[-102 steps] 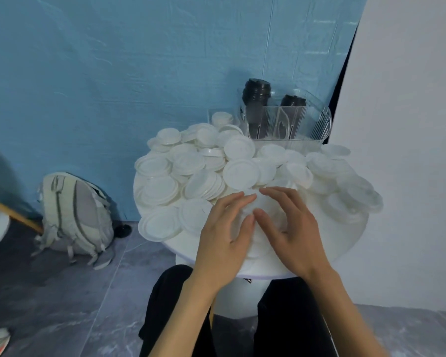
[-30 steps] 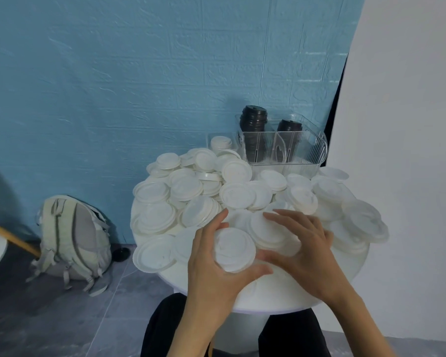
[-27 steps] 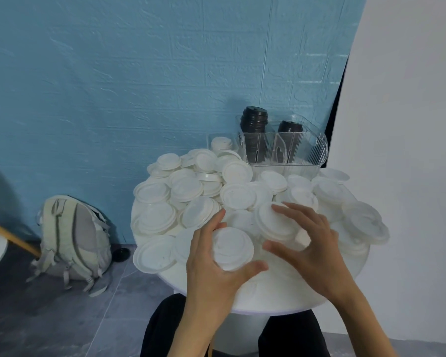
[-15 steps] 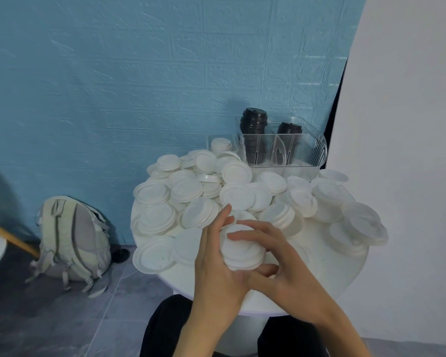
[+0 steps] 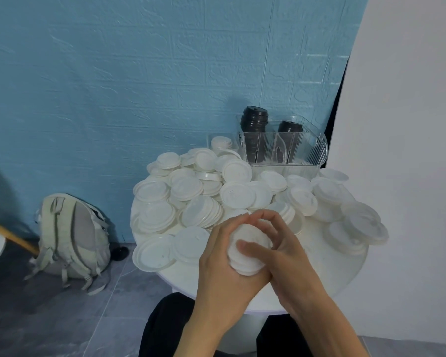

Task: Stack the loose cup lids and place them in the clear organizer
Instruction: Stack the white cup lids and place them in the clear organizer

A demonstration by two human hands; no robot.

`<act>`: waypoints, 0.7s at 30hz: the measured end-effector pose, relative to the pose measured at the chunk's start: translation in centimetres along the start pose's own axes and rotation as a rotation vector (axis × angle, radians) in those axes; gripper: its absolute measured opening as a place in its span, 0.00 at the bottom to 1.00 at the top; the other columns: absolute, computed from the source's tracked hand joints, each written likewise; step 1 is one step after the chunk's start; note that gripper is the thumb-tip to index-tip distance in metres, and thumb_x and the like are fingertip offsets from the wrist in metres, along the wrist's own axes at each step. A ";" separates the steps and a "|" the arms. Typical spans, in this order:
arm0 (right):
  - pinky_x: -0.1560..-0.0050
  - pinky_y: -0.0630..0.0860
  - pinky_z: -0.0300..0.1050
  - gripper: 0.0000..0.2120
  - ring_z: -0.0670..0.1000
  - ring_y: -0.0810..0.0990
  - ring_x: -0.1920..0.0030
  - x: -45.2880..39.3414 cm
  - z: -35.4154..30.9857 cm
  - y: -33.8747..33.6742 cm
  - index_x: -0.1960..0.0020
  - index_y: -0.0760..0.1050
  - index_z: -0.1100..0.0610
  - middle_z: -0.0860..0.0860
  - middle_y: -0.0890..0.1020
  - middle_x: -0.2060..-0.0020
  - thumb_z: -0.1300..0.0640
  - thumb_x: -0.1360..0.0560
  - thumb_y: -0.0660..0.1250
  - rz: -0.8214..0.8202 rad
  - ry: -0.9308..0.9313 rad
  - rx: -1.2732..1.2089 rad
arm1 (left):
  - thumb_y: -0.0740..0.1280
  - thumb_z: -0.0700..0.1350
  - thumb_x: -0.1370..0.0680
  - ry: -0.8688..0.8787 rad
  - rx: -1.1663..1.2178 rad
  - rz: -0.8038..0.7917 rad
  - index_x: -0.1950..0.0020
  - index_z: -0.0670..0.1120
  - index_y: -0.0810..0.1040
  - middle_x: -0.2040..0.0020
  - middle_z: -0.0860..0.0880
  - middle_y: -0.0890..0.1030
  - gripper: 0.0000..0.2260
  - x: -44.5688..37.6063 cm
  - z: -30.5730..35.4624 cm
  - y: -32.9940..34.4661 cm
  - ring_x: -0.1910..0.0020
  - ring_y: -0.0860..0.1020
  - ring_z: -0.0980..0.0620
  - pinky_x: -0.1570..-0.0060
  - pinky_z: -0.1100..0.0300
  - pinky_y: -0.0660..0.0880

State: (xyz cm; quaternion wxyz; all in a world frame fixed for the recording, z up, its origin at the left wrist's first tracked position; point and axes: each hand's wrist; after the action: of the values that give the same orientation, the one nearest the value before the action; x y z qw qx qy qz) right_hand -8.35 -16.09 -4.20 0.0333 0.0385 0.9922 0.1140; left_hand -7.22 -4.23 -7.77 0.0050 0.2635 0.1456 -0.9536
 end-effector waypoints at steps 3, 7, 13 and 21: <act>0.43 0.80 0.56 0.26 0.60 0.84 0.43 -0.2 0.1 0.0 0.45 0.74 0.49 0.55 0.84 0.43 0.66 0.38 0.77 -0.003 -0.005 0.003 | 0.85 0.46 0.37 0.018 -0.008 0.010 0.34 0.66 0.73 0.34 0.63 0.77 0.37 0.0 0.0 -0.1 0.32 0.75 0.62 0.38 0.69 0.72; 0.40 0.80 0.59 0.33 0.60 0.83 0.42 -0.2 0.1 -0.1 0.42 0.72 0.44 0.53 0.84 0.44 0.65 0.41 0.78 0.015 0.009 0.001 | 0.85 0.47 0.37 -0.015 -0.021 0.011 0.36 0.67 0.75 0.37 0.66 0.79 0.35 0.0 -0.2 -0.1 0.35 0.76 0.66 0.40 0.72 0.72; 0.49 0.80 0.46 0.26 0.49 0.85 0.48 0.0 -0.9 -1.3 0.39 0.74 0.39 0.43 0.83 0.46 0.55 0.32 0.79 0.033 -0.050 0.208 | 0.82 0.54 0.38 -0.028 -0.051 0.031 0.37 0.67 0.74 0.40 0.68 0.78 0.33 -0.5 -0.4 -0.4 0.38 0.74 0.71 0.42 0.78 0.67; 0.29 0.57 0.54 0.28 0.51 0.65 0.28 -4.1 -2.1 -7.0 0.29 0.68 0.38 0.43 0.71 0.31 0.37 0.27 0.72 0.259 -0.203 1.189 | 0.85 0.50 0.39 -0.056 -0.060 0.019 0.37 0.65 0.75 0.41 0.67 0.79 0.34 0.0 -1.4 -0.6 0.38 0.73 0.71 0.43 0.79 0.65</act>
State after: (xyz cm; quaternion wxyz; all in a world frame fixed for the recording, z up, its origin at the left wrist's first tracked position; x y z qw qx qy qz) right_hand -4.95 -23.65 -3.51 0.0865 0.1814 0.8649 -0.4599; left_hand -6.61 -3.27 -8.74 0.0260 0.2380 0.1712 -0.9557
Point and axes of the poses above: each hand's wrist, its own x-axis away from the middle knuckle, its own y-axis out of the palm, z = x × y
